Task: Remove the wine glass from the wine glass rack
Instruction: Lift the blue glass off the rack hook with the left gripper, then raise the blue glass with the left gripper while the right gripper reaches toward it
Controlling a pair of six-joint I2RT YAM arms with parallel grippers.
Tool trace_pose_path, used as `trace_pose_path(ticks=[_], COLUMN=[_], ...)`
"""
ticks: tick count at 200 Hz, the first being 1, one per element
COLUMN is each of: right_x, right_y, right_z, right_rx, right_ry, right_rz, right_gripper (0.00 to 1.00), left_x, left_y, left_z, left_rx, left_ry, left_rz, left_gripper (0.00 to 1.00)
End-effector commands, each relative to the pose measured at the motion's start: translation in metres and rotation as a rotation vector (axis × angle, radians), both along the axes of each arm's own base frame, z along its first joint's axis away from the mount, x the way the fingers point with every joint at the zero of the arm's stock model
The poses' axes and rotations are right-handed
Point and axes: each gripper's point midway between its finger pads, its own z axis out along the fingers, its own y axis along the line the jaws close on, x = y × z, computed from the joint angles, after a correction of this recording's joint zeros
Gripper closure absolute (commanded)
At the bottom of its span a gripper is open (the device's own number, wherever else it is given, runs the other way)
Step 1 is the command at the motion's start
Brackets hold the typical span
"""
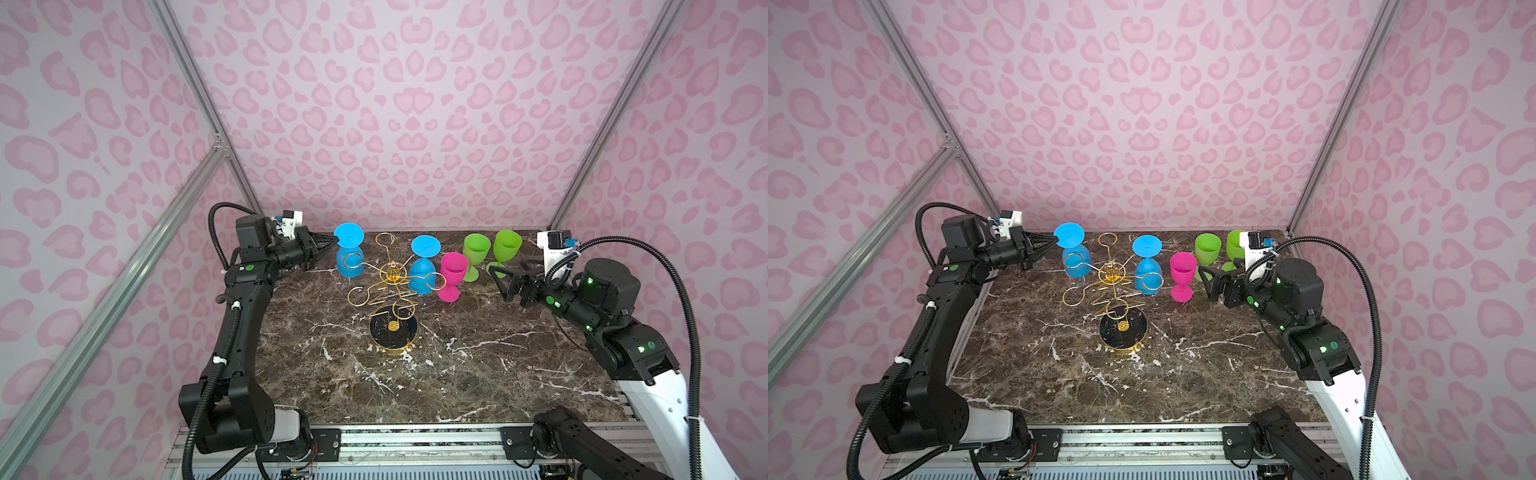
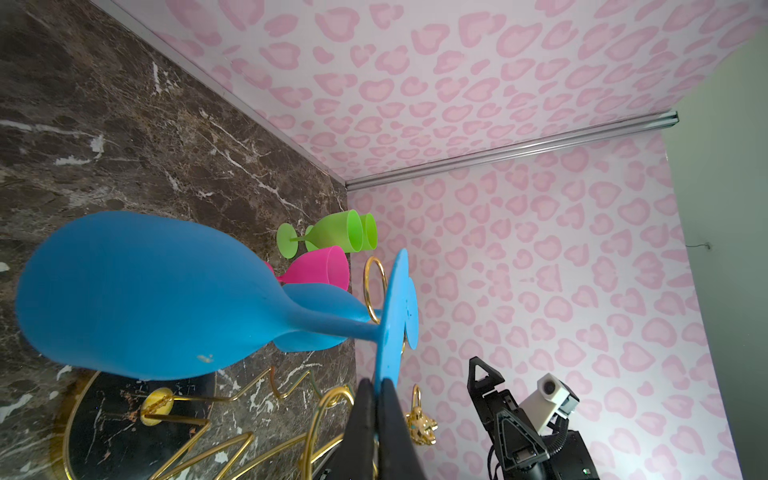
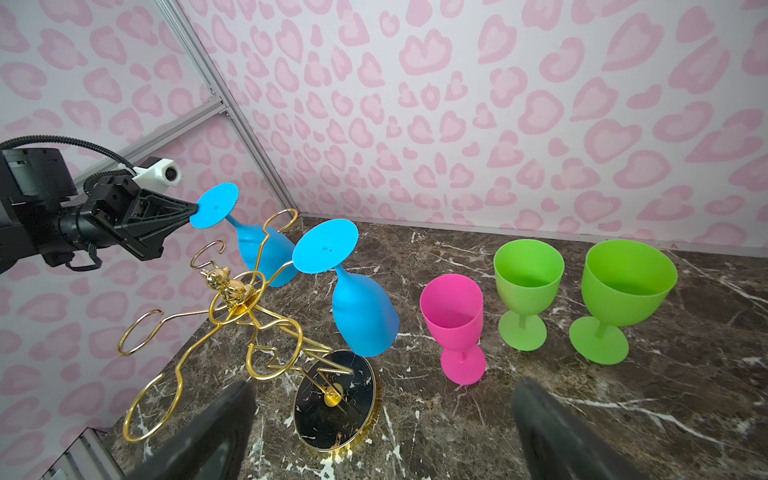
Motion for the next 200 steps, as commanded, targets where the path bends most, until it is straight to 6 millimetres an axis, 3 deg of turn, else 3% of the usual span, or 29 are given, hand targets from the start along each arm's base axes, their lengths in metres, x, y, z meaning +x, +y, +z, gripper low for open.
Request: trace_pose_path(ticks=[1,33,37,67,91,128,161,200], right_x=[0.001,0.0,0.0,0.002,0.003,0.007,0.012,0.017], right_y=[0.0,-0.001,0.0,0.003,0.007,0.014,0.027,0.047], right_z=[0.01,0.012,0.012,0.016,0.025,0.049,0.067,0.077], right_rx=[0.0,-0.008,-0.009,0.002,0.0,0.002,0.016,-0.002], right_ry=[-0.037,-0.042,-0.045,-0.051,-0.065,-0.11,-0.143,-0.165], right_rz=[0.002,0.002,0.003,0.018,0.038,0.073,0.117,0.16], right_gripper=[0.02,0.02,0.02,0.02,0.02,0.02,0.02,0.02], left_x=[-0.004,-0.014,-0.017,-0.024,-0.031,-0.041,-0.055,-0.057], left_y=[0.011,0.038,0.041,0.054,0.053,0.05,0.046,0.025], left_z=[0.024,0.042,0.056,0.093,0.123,0.149,0.183,0.209], left_rx=[-0.01,-0.023,-0.017,-0.014,-0.027,-0.07,-0.113,-0.169], left_ry=[-0.082,-0.114,-0.148,-0.226,-0.29,-0.327,-0.407,-0.473], left_rz=[0.004,0.066,0.074,0.128,0.14,0.15,0.181,0.15], left_gripper=[0.96,0.96,0.96,0.96,0.96,0.96,0.96,0.96])
